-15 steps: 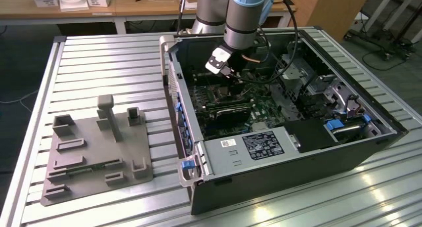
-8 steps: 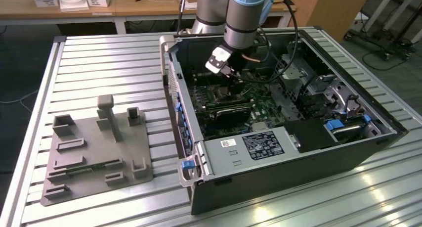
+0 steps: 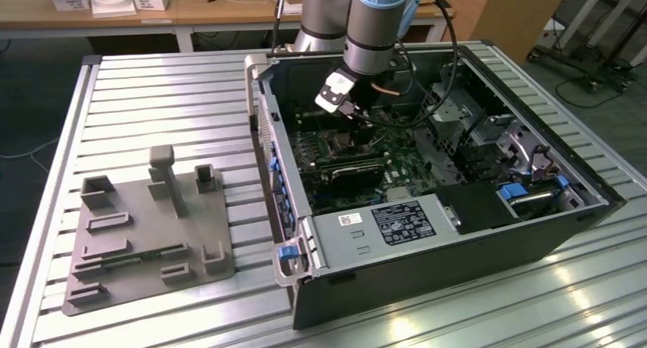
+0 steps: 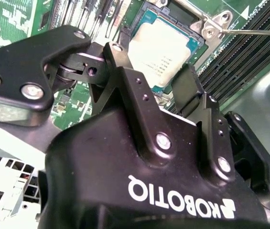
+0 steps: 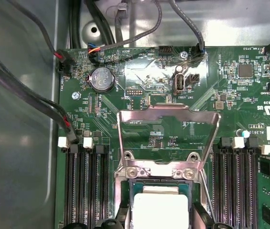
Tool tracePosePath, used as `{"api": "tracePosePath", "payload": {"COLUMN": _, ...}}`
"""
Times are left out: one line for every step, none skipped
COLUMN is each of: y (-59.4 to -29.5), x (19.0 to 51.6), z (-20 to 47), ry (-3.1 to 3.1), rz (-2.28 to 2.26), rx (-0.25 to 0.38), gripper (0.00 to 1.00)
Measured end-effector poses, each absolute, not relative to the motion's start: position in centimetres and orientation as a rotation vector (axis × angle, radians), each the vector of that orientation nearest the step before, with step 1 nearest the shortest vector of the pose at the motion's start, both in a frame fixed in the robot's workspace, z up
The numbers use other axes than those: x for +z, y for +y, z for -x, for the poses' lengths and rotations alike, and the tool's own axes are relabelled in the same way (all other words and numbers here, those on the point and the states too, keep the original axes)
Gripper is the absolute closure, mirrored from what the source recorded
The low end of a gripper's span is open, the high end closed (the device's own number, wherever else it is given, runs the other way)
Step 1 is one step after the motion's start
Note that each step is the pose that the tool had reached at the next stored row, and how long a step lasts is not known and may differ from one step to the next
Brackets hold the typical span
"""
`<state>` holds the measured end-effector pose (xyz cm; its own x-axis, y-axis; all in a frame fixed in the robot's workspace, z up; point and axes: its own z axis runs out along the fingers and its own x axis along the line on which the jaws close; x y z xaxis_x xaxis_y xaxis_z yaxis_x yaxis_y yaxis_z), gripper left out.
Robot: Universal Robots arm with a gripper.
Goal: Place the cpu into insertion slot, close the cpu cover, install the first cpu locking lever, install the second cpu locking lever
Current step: 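Place the cpu into insertion slot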
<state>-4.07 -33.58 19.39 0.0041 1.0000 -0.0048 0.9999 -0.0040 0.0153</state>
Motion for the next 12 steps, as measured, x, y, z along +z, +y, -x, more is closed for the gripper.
{"api": "tracePosePath", "payload": {"y": -33.58, "x": 19.39, "z": 4.07, "ry": 2.207, "rz": -2.216, "rx": 0.012, "gripper": 0.38}}
{"api": "tracePosePath", "payload": {"y": -33.58, "x": 19.39, "z": 4.07, "ry": 2.207, "rz": -2.216, "rx": 0.011, "gripper": 0.38}}
{"api": "tracePosePath", "payload": {"y": -33.58, "x": 19.39, "z": 4.07, "ry": 2.207, "rz": -2.216, "rx": 0.011, "gripper": 0.38}}
{"api": "tracePosePath", "payload": {"y": -33.58, "x": 19.40, "z": 4.07, "ry": 2.207, "rz": -2.216, "rx": 0.011, "gripper": 0.40}}
{"api": "tracePosePath", "payload": {"y": -33.59, "x": 19.40, "z": 4.07, "ry": 2.207, "rz": -2.216, "rx": 0.011, "gripper": 0.40}}
{"api": "tracePosePath", "payload": {"y": -33.59, "x": 19.40, "z": 4.07, "ry": 2.207, "rz": -2.216, "rx": 0.011, "gripper": 0.40}}
{"api": "tracePosePath", "payload": {"y": -33.59, "x": 19.40, "z": 4.07, "ry": 2.207, "rz": -2.216, "rx": 0.011, "gripper": 0.46}}
{"api": "tracePosePath", "payload": {"y": -33.59, "x": 19.40, "z": 4.07, "ry": 2.207, "rz": -2.216, "rx": 0.011, "gripper": 0.46}}
{"api": "tracePosePath", "payload": {"y": -33.59, "x": 19.40, "z": 4.07, "ry": 2.207, "rz": -2.216, "rx": 0.012, "gripper": 0.46}}
{"api": "tracePosePath", "payload": {"y": -33.63, "x": 19.39, "z": 4.07, "ry": 2.207, "rz": -2.216, "rx": 0.012, "gripper": 0.46}}
{"api": "tracePosePath", "payload": {"y": -33.67, "x": 19.39, "z": 4.07, "ry": 2.207, "rz": -2.216, "rx": 0.012, "gripper": 0.46}}
{"api": "tracePosePath", "payload": {"y": -33.69, "x": 19.39, "z": 4.07, "ry": 2.207, "rz": -2.216, "rx": 0.012, "gripper": 0.46}}
